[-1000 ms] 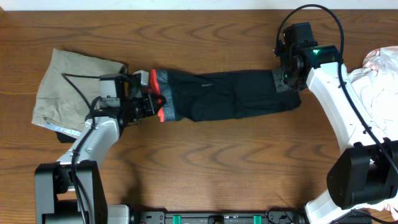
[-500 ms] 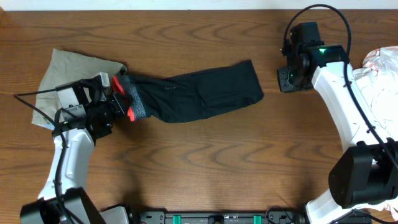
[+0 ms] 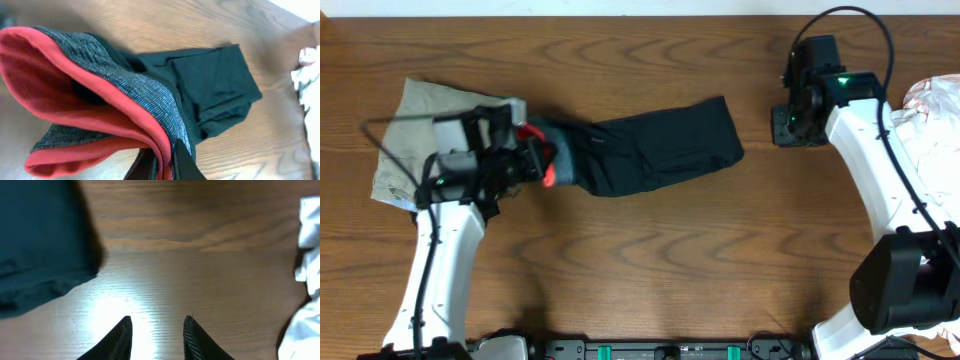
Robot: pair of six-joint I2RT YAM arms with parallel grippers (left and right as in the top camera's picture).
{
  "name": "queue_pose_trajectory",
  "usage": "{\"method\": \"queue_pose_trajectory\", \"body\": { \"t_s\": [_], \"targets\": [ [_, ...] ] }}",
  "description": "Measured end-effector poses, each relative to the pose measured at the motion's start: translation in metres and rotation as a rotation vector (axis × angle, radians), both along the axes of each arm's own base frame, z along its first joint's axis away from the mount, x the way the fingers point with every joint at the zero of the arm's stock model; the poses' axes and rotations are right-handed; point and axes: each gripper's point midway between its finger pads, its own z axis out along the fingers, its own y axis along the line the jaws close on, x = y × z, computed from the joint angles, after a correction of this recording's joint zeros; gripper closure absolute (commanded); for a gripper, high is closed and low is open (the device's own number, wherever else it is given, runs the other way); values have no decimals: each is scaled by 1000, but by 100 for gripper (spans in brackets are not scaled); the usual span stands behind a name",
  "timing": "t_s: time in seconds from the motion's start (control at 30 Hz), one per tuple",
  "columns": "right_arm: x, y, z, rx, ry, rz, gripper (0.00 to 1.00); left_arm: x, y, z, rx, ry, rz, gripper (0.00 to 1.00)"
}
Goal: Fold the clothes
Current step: 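Carry the waistband right with the left gripper, laying it over the leggings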
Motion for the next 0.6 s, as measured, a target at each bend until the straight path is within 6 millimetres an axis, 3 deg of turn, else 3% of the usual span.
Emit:
{"method": "queue_pose_trajectory", "body": {
  "t_s": [0.13,0.27,0.6],
  "targets": [
    [0,-17,-1,53,0,-85,63,4,-31,17,73,-58,-82,94],
    [-3,-23,-2,109,16,-125,63,2,-59,18,128,-76,-159,94],
    [-13,-21,-4,164,57,-145,63,21,-122,-25,290,-31,-343,94]
  ]
}}
